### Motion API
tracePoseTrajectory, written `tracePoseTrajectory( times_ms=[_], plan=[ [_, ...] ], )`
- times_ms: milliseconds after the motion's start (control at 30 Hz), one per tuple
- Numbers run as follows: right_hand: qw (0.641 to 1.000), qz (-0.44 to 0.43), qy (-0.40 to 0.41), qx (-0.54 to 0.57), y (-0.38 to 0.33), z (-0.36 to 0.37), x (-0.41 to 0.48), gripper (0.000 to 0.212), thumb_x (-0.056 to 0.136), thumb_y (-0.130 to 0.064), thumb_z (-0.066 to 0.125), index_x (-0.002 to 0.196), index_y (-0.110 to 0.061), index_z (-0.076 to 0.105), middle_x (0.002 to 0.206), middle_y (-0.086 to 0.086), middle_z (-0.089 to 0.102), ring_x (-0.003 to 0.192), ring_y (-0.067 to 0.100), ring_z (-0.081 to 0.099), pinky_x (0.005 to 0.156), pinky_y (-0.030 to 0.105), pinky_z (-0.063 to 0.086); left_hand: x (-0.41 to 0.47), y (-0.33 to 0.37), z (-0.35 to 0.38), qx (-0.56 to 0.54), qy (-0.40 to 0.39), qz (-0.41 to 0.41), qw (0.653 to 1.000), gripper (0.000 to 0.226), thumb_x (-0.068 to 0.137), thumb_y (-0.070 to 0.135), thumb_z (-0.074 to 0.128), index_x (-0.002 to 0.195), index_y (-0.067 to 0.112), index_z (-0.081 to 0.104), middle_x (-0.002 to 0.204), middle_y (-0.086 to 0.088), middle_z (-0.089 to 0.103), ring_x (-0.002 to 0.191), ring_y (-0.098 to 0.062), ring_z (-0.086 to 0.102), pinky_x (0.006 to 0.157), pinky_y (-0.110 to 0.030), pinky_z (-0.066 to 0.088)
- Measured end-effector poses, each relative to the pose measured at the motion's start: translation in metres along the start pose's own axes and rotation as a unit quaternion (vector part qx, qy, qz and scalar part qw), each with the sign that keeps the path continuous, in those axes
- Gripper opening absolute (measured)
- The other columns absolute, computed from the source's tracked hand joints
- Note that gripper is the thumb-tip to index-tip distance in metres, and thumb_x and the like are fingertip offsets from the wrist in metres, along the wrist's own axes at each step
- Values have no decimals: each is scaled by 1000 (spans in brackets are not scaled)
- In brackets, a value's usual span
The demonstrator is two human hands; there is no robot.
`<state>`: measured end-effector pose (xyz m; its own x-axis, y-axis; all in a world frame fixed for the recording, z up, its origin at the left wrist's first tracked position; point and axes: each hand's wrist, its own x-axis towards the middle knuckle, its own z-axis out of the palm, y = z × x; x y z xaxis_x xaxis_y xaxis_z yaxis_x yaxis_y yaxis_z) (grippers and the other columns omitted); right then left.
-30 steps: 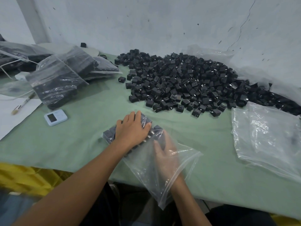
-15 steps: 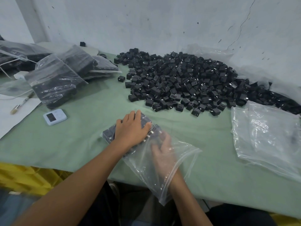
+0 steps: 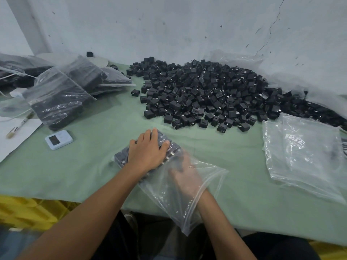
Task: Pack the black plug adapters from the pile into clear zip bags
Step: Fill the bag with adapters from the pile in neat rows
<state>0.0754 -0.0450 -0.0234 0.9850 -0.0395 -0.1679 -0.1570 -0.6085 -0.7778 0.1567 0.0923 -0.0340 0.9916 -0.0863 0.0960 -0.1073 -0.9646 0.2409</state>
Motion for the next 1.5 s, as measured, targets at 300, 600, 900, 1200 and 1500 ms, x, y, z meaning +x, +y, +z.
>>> tracePoseTrajectory(
  times_ms=[300,600,900,1200,1500],
  plan=[
    [999,10,-24,-37,1,-3,4,76,97,-25,57,157,-27,12,142,16,50,126,33,52,105,43,42,1,2,-12,-74,-34,-27,996,50,101,43,15,138,19,37,136,-2,47,127,-22,44,108,-50,30],
    [999,-37,-3,15,6,-2,4,70,97,-17,58,155,-23,21,151,8,43,136,27,43,111,38,36,-2,1,-16,-38,-49,2,998,51,104,45,21,150,24,24,152,-5,33,138,-23,33,112,-51,27],
    [981,-132,-131,59,44,-58,-75,46,99,-14,59,138,-37,49,144,-14,51,134,-4,44,116,22,32,3,1,-8,-2,-25,-2,1000,55,104,46,17,156,27,18,165,-2,15,148,-19,20,114,-51,24],
    [985,-149,-66,54,3,-178,-13,24,96,-10,63,106,-28,75,96,-3,74,79,12,66,67,29,56,2,1,-3,14,-4,33,999,54,105,39,14,157,25,19,166,7,14,150,-14,17,116,-44,25],
    [941,-98,-16,-324,-16,-91,197,54,93,-12,55,145,-14,39,140,16,45,124,37,50,104,45,44,0,0,-1,15,8,36,999,55,105,41,14,158,24,18,166,5,13,151,-14,15,117,-41,25]
  ],
)
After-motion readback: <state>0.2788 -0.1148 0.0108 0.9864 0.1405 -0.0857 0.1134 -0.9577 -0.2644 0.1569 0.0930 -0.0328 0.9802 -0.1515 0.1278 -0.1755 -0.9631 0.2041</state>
